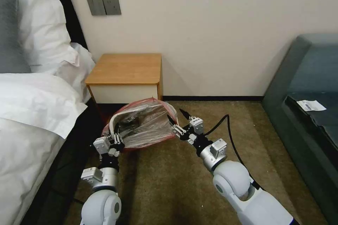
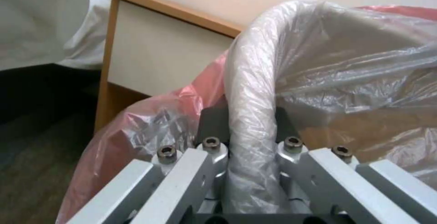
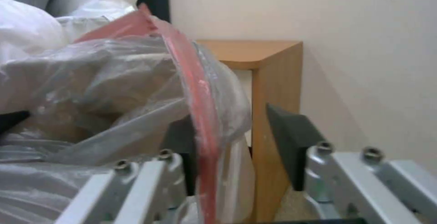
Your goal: Pick up the garbage bag from the table and place it over the trash can.
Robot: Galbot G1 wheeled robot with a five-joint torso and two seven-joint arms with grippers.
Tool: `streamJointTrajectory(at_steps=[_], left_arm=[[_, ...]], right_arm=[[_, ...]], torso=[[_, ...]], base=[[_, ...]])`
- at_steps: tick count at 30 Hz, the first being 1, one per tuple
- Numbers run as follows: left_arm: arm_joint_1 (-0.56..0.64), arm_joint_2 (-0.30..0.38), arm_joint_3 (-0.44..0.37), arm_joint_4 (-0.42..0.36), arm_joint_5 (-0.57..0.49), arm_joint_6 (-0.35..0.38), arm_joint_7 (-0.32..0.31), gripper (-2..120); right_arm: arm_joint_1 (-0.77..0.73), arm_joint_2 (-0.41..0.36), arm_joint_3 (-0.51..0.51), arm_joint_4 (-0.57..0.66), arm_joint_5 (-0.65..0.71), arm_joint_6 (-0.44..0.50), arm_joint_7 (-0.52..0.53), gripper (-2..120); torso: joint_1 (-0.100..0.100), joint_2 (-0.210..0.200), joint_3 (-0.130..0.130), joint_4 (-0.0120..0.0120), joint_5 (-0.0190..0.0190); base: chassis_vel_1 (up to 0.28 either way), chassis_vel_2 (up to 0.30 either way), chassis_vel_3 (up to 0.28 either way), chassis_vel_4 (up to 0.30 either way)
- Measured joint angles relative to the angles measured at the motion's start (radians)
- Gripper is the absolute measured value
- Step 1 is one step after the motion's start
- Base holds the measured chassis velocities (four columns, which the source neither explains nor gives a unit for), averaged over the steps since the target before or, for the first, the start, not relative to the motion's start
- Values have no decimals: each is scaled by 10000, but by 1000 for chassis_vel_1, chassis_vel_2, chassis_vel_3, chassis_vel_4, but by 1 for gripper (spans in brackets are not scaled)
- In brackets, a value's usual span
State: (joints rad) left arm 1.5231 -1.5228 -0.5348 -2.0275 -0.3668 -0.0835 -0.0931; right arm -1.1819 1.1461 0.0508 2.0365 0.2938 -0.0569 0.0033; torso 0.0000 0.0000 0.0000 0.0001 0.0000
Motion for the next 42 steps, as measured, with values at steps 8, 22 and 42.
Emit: streamJointTrajectory(at_steps=[8,22,42], left_arm=[[139,-21,39,-5,93,-70,27,9],[356,-26,86,-129,164,-153,98,9],[1026,247,34,-851,-520,-153,459,9]], right_arm=[[216,6,-115,-492,139,-332,271,17],[412,2,-86,-740,432,-472,422,0],[318,-385,317,-462,809,-349,397,0]], torso=[[0,0,0,-1,0],[0,0,0,-1,0],[0,0,0,0,0]], base=[[0,0,0,0],[0,0,0,0],[0,0,0,0]])
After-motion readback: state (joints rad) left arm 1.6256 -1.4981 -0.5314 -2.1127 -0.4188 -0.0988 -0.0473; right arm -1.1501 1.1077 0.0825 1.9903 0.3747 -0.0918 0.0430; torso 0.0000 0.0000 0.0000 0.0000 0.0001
